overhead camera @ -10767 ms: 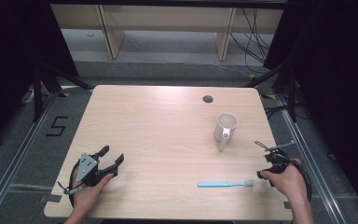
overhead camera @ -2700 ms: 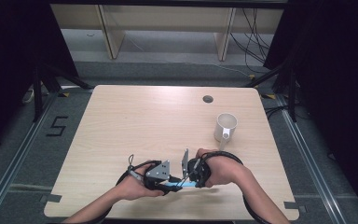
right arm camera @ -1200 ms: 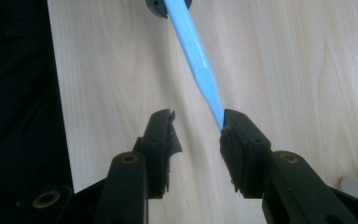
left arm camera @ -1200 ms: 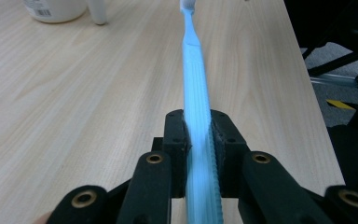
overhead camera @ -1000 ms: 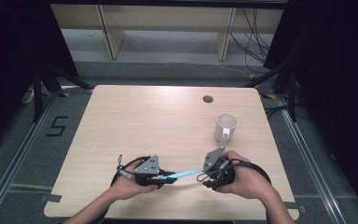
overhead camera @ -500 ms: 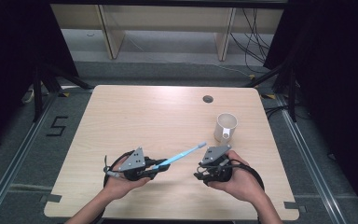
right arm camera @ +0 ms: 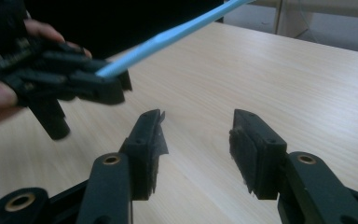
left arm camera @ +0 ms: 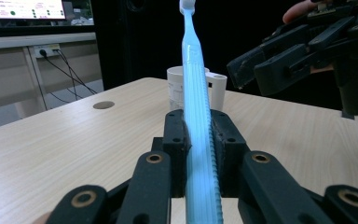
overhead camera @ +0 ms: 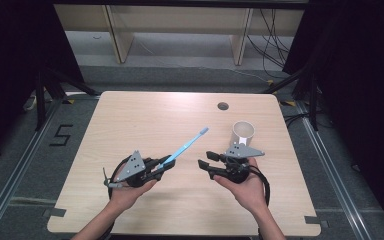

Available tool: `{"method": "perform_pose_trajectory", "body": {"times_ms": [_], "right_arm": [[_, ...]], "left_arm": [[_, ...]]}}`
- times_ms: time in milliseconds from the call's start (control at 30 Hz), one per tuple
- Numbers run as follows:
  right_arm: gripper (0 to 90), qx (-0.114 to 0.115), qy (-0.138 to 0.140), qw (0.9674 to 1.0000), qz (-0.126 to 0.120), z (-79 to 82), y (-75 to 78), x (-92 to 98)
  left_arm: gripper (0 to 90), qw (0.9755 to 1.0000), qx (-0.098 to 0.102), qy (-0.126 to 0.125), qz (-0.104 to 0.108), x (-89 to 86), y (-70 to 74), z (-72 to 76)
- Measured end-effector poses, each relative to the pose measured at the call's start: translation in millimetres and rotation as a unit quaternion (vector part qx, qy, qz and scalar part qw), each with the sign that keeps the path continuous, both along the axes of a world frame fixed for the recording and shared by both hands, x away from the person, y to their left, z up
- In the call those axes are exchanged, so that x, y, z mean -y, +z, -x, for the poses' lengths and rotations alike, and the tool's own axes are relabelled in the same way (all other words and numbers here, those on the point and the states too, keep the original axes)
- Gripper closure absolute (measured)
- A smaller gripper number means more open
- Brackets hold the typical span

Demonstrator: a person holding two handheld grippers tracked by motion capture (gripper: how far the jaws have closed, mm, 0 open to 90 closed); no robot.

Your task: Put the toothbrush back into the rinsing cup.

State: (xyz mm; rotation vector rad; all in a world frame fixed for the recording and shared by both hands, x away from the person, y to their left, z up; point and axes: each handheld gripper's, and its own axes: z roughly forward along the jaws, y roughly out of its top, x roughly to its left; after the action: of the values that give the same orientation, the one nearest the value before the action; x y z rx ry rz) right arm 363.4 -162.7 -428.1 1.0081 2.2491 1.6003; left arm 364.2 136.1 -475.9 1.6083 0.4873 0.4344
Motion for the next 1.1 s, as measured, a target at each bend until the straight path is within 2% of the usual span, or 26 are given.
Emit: {"method": "perform_pose_trajectory", "body": {"times_ms": [33,67,133,167,233,267,300,367,400,467,600,700,733,900,933,967,1033,1100], "right_arm": [[53.1,-0.006,0.004,0.9999,-0.01,-0.9,-0.4,-0.8],[53.2,0.003,0.011,0.9998,-0.015,-4.1,-0.9,-1.8],[53.3,0.001,0.009,0.9996,-0.027,-6.0,0.9,-5.0],[53.3,0.007,0.007,0.9995,-0.031,-7.3,2.0,-5.7],[53.4,-0.002,0.006,0.9989,-0.047,-9.8,3.9,-8.0],[53.4,0.006,0.005,0.9987,-0.05,-11.9,4.6,-8.1],[53.4,-0.003,0.004,0.9983,-0.057,-12.5,5.5,-9.5],[53.5,0.004,0.006,0.9978,-0.067,-15.5,6.4,-10.3],[53.4,-0.009,0.001,0.9973,-0.073,-14.6,7.7,-11.1],[53.5,-0.001,0.001,0.9972,-0.075,-16.6,8.5,-11.4],[53.6,-0.011,0.005,0.9962,-0.087,-19.0,9.8,-14.5],[53.6,-0.005,0.006,0.9962,-0.086,-20.9,10.8,-16.5],[53.6,-0.01,0.01,0.9953,-0.096,-21.9,10.9,-17.8],[54.8,-0.017,-0.001,0.9934,-0.113,-25.7,14.3,-22.3],[55.5,-0.025,-0.006,0.9929,-0.116,-25.4,15.1,-23.1],[56.4,-0.016,-0.009,0.9934,-0.114,-27.4,14.9,-23.8],[60.0,-0.022,-0.013,0.9921,-0.122,-27.5,16.2,-25.0],[63.1,-0.018,-0.022,0.992,-0.123,-28.5,16.2,-25.0]], "left_arm": [[77.6,1.0,0.001,0.002,0.002,0.2,0.0,0.2],[77.6,1.0,0.006,0.002,0.003,0.7,0.4,0.4],[77.6,0.9999,0.01,0.003,0.002,1.8,1.0,1.2],[77.6,0.9999,0.011,0.001,-0.001,2.7,1.3,1.3],[77.6,0.9999,0.012,0.0,-0.002,4.4,1.4,1.6],[77.6,0.9999,0.015,0.001,-0.005,5.1,1.5,1.7],[77.6,0.9998,0.017,0.0,-0.007,5.7,1.7,1.8],[77.6,0.9998,0.017,0.0,-0.006,6.9,2.0,2.0],[77.6,0.9998,0.02,-0.001,-0.008,7.1,2.2,1.7],[77.6,0.9998,0.02,0.0,-0.007,8.2,2.4,1.7],[77.6,0.9998,0.021,0.001,-0.006,9.7,2.8,1.8],[77.6,0.9997,0.023,0.002,-0.005,11.0,2.7,2.3],[77.6,0.9997,0.023,0.003,-0.006,11.3,2.6,2.5],[77.6,0.9996,0.025,0.007,-0.004,12.6,2.7,2.8],[77.6,0.9996,0.026,0.007,-0.004,12.7,3.0,2.6],[77.6,0.9996,0.026,0.008,-0.004,12.7,3.1,2.5],[77.6,0.9996,0.025,0.01,-0.004,12.6,3.4,2.2],[77.6,0.9996,0.024,0.011,-0.003,12.8,3.3,1.9]]}}
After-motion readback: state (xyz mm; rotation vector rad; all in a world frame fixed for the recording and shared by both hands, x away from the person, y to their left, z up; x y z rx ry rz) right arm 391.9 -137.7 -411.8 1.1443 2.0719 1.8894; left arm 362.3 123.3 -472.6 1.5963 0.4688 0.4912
